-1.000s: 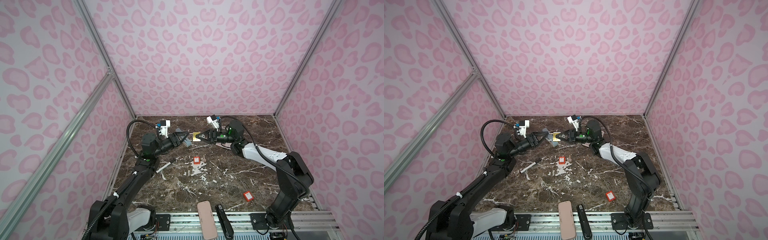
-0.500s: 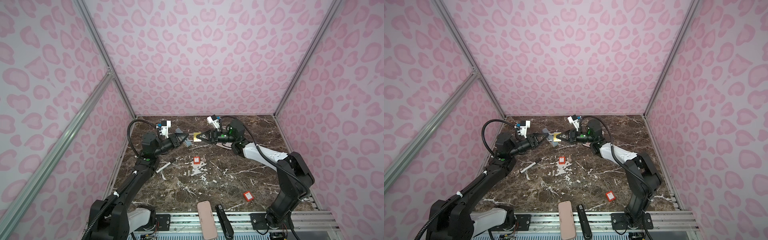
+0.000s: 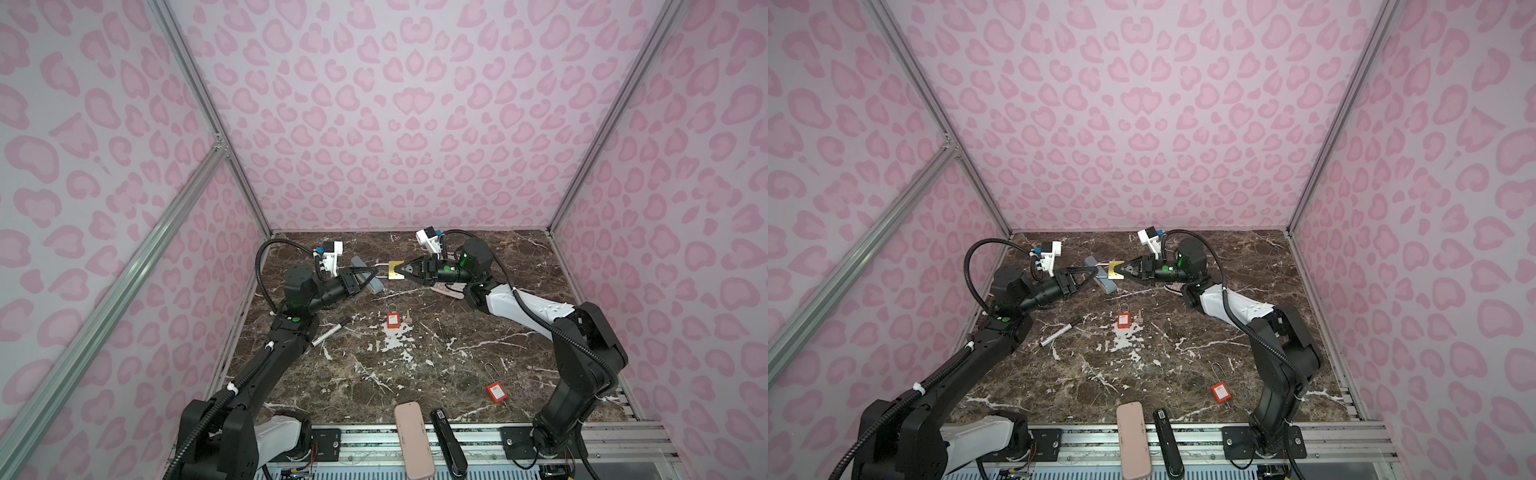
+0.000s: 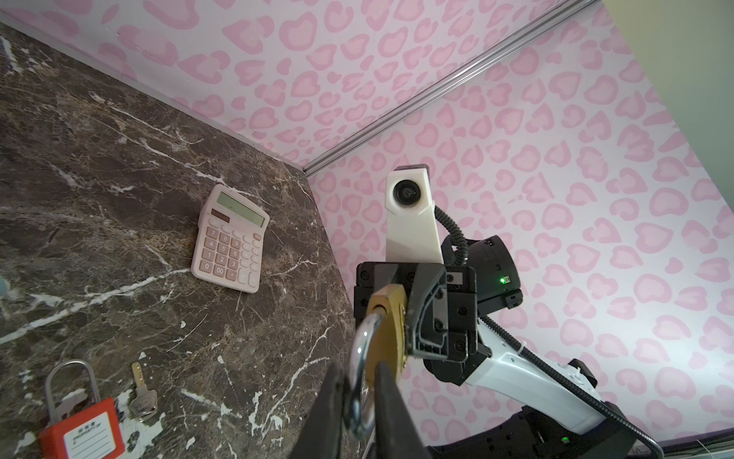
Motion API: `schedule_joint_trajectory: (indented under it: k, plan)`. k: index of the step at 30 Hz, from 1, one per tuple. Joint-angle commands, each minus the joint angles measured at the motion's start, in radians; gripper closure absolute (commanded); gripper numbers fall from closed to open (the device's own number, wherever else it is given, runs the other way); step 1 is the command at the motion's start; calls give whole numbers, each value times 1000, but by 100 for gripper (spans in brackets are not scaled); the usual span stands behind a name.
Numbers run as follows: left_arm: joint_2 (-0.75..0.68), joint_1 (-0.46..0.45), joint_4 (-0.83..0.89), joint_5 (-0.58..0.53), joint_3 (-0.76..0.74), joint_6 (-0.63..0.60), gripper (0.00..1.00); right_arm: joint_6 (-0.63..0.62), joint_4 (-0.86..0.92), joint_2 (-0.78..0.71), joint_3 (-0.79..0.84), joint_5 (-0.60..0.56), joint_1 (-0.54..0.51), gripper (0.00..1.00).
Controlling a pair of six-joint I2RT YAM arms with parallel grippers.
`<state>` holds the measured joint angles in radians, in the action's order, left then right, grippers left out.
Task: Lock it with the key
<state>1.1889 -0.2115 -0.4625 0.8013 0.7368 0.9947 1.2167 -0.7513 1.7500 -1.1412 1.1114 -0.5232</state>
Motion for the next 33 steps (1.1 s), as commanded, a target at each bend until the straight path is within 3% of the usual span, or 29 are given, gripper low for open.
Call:
schedule_joint_trajectory:
  k: [1, 8, 33]
  plan:
    - [5, 0, -34, 14, 12, 2, 89, 2, -55, 5, -6, 13, -1, 100]
    - [13, -3, -49, 20, 15, 14, 96, 10, -60, 12, -15, 16, -9, 100]
    - [34, -51, -64, 8, 17, 19, 97, 65, -174, 75, -65, -7, -31, 100]
